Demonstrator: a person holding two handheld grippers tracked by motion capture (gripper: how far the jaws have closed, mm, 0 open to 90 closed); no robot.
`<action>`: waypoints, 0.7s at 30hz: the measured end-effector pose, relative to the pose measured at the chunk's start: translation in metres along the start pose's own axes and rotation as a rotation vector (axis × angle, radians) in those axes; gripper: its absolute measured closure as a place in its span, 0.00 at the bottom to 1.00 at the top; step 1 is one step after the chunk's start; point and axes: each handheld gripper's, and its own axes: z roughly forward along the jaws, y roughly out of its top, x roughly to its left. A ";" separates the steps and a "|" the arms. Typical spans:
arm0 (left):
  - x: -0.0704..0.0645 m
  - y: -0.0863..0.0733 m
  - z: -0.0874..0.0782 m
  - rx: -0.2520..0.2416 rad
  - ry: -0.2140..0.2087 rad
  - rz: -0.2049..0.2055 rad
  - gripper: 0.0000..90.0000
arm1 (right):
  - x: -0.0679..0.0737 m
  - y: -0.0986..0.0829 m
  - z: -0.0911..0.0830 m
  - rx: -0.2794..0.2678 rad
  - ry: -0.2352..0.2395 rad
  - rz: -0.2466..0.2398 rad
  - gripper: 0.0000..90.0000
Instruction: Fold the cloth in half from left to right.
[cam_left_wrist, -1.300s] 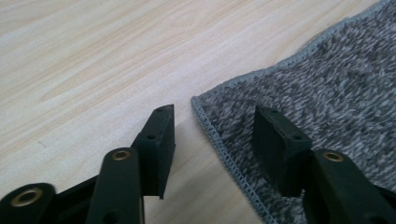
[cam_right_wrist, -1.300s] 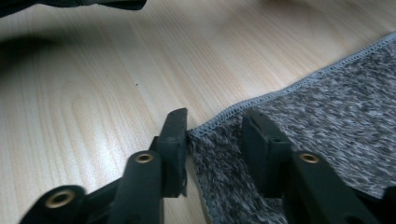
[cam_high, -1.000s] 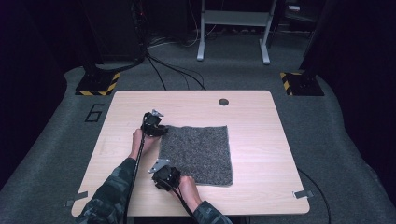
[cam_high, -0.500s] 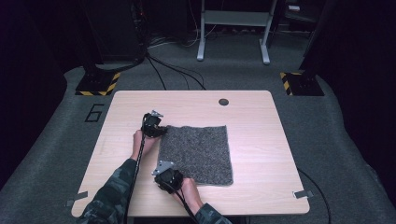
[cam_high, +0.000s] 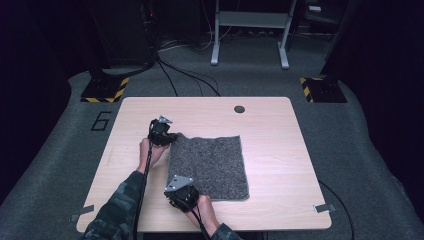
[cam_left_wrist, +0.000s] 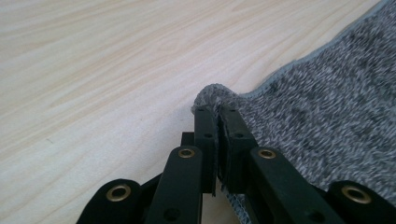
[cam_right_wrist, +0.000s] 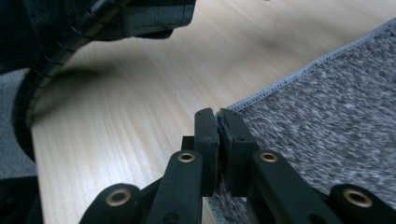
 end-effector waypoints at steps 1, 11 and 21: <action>0.000 0.001 -0.002 0.001 0.007 0.000 0.96 | 0.000 0.001 -0.002 -0.007 0.000 -0.003 0.96; 0.002 0.016 -0.023 0.011 0.043 0.013 0.96 | 0.001 0.012 -0.016 -0.078 0.005 0.013 0.96; 0.002 0.036 -0.045 0.023 0.077 0.056 0.96 | 0.000 0.027 -0.029 -0.143 0.009 0.011 0.96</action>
